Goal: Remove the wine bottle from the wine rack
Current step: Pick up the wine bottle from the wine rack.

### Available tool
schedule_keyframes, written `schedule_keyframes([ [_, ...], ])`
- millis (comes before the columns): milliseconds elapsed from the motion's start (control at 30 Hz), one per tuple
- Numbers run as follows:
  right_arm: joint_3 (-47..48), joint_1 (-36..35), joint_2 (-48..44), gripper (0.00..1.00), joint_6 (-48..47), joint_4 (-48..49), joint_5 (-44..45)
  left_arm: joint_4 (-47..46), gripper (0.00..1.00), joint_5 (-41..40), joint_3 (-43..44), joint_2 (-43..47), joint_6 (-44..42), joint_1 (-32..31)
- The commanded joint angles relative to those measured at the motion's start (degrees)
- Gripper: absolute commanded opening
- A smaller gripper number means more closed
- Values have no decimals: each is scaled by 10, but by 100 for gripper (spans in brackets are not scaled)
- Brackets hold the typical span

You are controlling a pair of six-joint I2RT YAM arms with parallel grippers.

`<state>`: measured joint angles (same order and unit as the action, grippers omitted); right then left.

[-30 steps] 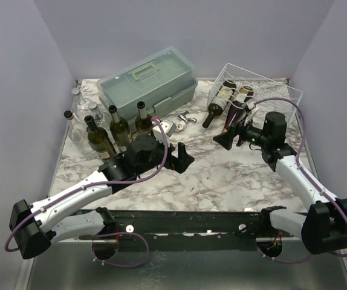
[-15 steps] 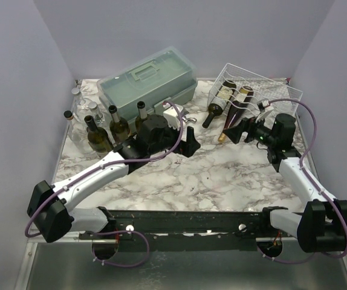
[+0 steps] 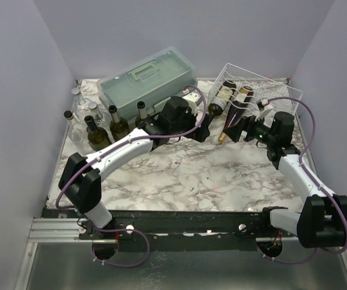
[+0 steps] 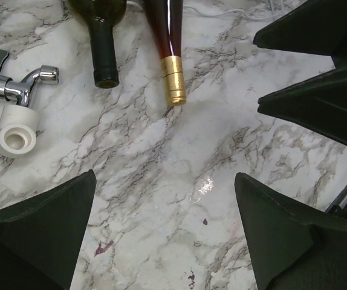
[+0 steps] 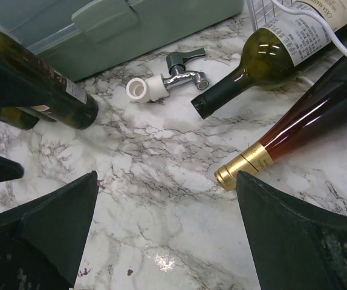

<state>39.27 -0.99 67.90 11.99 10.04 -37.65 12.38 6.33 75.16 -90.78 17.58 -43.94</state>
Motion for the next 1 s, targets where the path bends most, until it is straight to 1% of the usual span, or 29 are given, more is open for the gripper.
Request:
schedule_keyframes([
  [0,18,5,5,99,0,-11,15,33,99,-16,52,-49,-29,7],
  [367,19,7,5,99,0,-14,22,47,98,0,165,-175,-41,20],
  [633,21,7,4,99,1,-15,23,52,96,1,223,-233,-40,22],
  [800,23,22,3,99,1,-16,24,59,94,15,255,-269,-6,28],
  [967,24,26,1,99,3,-18,26,65,91,34,295,-312,52,39],
])
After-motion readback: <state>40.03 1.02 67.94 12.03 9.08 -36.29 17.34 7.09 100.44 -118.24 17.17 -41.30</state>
